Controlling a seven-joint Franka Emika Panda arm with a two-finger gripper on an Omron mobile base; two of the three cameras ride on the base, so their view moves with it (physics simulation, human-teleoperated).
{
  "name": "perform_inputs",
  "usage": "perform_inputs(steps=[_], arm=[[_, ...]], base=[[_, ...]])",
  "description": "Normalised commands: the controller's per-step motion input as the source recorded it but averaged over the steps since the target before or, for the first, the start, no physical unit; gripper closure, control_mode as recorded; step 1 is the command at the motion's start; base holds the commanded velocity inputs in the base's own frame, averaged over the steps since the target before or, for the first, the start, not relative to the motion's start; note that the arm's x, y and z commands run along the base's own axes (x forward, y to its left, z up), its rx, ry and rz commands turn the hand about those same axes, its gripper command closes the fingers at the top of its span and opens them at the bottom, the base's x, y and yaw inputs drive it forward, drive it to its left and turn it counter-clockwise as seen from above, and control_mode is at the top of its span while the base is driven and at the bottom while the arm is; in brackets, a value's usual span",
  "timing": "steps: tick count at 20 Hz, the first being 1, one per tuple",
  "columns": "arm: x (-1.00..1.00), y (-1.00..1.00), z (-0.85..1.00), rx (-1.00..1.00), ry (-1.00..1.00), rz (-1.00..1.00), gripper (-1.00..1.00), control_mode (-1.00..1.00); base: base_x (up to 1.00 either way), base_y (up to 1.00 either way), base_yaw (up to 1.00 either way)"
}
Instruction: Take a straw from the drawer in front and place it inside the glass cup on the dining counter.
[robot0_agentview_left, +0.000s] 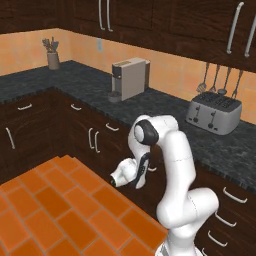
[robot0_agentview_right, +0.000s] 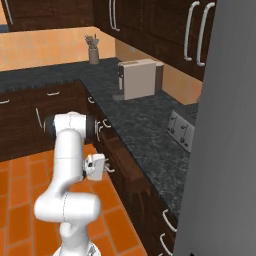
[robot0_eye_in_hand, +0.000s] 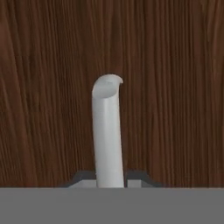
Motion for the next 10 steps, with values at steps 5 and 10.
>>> perform_inputs(steps=[5,10], arm=[[-0.69,1.0,0.05,0.02,0.08,0.11,1.0,-1.0],[-0.54,1.0,0.1,0.05,0.17,0.09,1.0,-1.0]], base=[[0.0,0.0,0.0],[0.0,0.0,0.0]])
